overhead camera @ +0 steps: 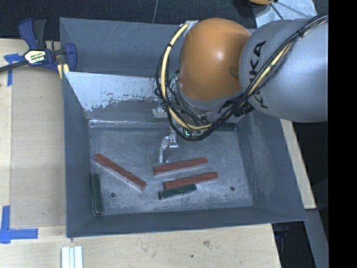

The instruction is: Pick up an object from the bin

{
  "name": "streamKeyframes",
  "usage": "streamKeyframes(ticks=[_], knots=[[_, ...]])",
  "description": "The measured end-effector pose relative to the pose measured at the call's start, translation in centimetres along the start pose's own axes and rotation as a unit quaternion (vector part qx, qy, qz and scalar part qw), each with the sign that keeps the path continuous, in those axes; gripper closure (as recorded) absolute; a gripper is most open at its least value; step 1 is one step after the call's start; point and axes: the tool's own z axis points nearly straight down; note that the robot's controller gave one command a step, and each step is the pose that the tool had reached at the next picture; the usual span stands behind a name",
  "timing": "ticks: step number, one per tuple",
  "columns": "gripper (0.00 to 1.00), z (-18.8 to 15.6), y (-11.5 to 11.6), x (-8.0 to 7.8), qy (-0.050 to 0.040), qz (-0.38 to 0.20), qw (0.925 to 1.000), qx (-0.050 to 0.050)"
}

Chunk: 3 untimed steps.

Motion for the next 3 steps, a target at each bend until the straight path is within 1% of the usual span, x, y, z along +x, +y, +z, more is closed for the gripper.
streamKeyframes(ticks=[1,2,3], knots=[[0.0,-0.5,-0.1,-0.2,-0.0043,0.001,1.0,-0.001],[0.0,6.4,-4.1,-0.5,-0.0065,-0.034,0.9994,0.0],[0.0,6.0,-10.2,1.3,-0.0025,-0.004,1.0,0.0]])
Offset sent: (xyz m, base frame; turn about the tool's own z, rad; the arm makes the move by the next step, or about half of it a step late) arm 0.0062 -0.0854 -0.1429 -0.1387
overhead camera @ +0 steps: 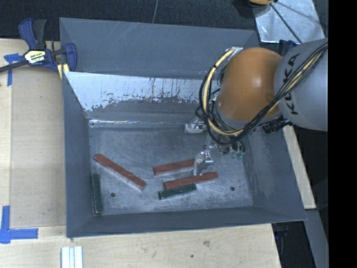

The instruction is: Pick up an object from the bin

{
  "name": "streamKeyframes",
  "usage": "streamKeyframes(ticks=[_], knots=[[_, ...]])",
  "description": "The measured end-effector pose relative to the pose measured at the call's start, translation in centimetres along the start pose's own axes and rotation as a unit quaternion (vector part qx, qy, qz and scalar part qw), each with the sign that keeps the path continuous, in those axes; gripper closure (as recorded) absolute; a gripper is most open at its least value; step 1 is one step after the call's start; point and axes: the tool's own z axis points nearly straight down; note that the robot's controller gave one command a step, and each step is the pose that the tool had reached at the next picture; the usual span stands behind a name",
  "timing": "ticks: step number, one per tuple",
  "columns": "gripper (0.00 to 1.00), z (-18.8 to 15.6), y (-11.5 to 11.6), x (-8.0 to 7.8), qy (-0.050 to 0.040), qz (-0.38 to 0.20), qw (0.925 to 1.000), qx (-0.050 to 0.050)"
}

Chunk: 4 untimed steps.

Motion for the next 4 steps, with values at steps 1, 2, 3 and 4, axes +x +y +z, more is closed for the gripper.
streamKeyframes(ticks=[1,2,3,4], knots=[[0.0,2.1,1.7,-1.8,-0.0036,-0.063,0.998,0.0],[0.0,8.2,1.5,-2.8,-0.0024,-0.102,0.9948,0.0],[1.0,7.5,2.3,-5.1,-0.0158,-0.044,0.9989,-0.002],[1.0,7.5,2.3,-5.1,-0.0158,-0.044,0.9989,-0.002]])
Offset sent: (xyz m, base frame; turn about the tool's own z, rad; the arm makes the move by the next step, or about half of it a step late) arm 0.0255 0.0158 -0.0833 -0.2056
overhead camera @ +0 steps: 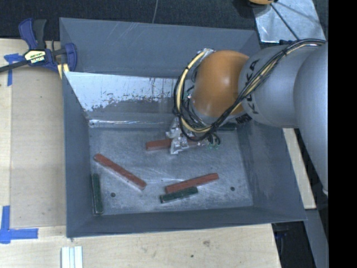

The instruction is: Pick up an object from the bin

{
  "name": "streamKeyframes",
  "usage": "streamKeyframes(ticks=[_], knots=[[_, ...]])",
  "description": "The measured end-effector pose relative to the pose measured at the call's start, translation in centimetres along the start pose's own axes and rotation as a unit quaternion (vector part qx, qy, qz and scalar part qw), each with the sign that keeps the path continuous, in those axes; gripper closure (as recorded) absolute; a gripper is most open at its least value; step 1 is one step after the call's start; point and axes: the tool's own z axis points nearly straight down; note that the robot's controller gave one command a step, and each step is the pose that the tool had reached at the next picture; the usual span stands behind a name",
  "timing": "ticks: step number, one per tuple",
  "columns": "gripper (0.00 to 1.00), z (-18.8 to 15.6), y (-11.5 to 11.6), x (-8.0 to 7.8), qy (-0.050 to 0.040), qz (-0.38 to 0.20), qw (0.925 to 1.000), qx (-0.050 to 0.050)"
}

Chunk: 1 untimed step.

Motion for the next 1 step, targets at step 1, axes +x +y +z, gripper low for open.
streamKeyframes(ticks=[1], knots=[[1.0,-0.27,0.0,0.16,0.0049,0.0,1.0,0.0]])
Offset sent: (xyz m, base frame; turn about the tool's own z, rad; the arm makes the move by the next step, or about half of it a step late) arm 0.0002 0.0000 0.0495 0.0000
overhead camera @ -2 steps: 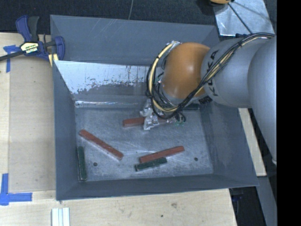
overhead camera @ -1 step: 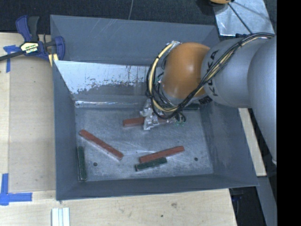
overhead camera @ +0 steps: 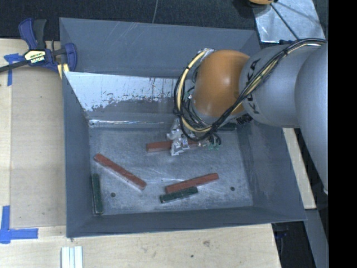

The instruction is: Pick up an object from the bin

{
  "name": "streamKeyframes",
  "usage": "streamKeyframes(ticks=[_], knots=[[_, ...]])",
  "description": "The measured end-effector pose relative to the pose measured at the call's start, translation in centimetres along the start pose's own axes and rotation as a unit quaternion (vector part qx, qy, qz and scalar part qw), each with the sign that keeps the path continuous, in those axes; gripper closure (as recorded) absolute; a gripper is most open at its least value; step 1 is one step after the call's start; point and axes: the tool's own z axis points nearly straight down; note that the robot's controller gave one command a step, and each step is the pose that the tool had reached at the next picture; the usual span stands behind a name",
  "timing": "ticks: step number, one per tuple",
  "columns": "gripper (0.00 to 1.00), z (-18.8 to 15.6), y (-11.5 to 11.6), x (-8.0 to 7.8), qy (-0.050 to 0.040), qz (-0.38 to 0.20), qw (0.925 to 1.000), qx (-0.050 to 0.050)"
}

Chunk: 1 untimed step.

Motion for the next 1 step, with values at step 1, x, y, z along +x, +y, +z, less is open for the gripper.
streamKeyframes(ticks=[1], knots=[[1.0,-1.15,-0.01,0.26,0.009,0.0,1.0,0.0]])
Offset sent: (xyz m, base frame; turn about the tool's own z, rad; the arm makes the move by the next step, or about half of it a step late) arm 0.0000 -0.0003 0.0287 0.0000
